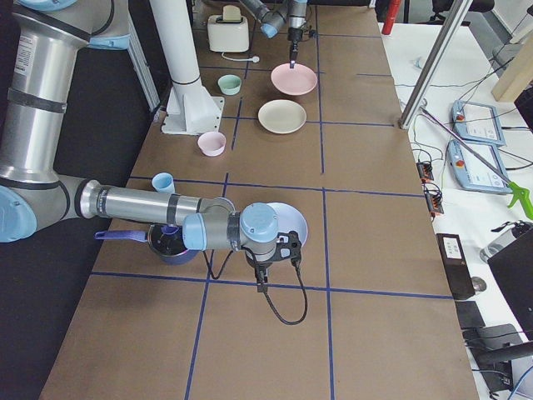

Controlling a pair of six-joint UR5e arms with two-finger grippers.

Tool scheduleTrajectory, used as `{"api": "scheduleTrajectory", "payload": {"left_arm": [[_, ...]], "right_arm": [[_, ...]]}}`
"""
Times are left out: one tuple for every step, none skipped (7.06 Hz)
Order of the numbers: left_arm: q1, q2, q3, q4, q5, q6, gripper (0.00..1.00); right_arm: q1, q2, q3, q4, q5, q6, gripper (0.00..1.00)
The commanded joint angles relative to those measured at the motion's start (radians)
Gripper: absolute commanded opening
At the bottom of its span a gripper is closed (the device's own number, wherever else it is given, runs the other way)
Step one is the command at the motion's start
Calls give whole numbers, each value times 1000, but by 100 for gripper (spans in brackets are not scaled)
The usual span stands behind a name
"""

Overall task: Stack three plates with pink and blue
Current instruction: 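Carry the pink plate with the left gripper onto the cream plate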

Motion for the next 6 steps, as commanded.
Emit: {"api": "scheduleTrajectory", "payload": {"left_arm": [[112,-150,-3,149,119,-62,0],[166,-170,7,156,169,-65,0],[183,-178,9,167,189,-65,0],[189,-198,15,171,189,-65,0],[197,-207,20,171,191,-68,0],[209,-207,20,171,193,-76,1]], "right_arm": [[1,1,-2,0,0,0,100],[-1,1,-2,0,0,0,100],[-1,1,-3,0,0,0,100],[1,1,-2,0,0,0,100],[1,1,-2,0,0,0,100],[1,1,-2,0,0,0,100]]}}
